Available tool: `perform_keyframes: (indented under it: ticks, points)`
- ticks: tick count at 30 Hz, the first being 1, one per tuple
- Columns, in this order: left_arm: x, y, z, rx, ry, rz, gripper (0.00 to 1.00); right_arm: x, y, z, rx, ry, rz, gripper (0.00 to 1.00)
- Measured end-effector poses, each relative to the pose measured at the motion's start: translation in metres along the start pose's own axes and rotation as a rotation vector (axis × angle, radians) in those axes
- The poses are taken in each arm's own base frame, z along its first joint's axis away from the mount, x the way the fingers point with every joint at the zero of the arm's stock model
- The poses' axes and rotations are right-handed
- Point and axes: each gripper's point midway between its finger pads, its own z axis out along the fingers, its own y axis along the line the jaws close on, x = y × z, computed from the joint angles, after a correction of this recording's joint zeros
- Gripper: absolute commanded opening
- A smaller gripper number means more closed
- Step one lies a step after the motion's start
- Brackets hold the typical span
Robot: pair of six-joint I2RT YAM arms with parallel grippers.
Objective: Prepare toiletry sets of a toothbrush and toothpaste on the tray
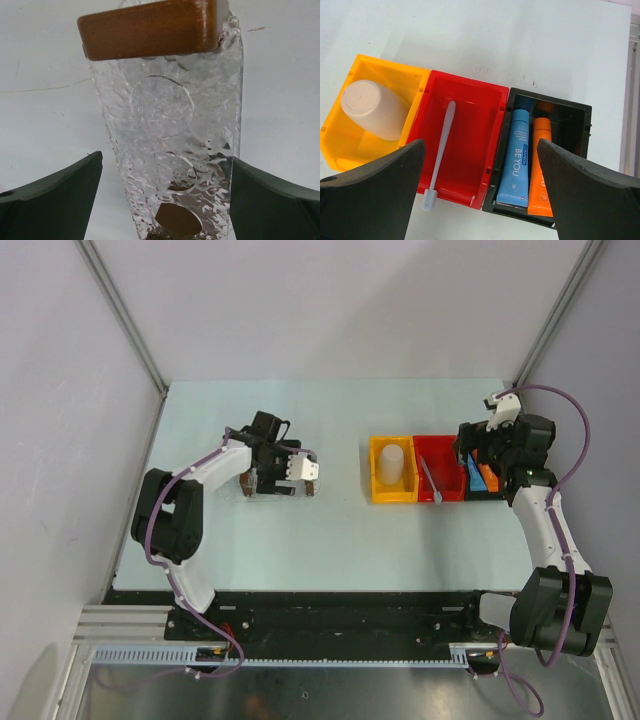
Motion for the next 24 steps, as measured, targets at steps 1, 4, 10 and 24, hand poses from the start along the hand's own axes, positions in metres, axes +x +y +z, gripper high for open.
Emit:
perform_keyframes:
  ticks: [1,4,10,24]
  points:
    - [0.0004,0.0002,-0.0001,-0.001,0.003,0.000,1.00,0.0000,0.0000,0.0000,0.000,0.000,0.000,1.00]
    - [0.0010,0.0008,-0.0003,-0.004,0.007,0.000,1.00,0.0000,0.0001,0.0000,0.000,0.000,0.000,1.00]
    - [0.0020,0.0007,0.0009,-0.003,0.012,0.000,1.00,-0.0002,0.0004,-0.0001,-0.003,-0.001,0.000,1.00]
    - [0.0042,0.0052,0.0008,-0.015,0.028,-0.024,1.00,-0.0011,-0.0008,-0.0015,-0.003,-0.005,0.002,1.00]
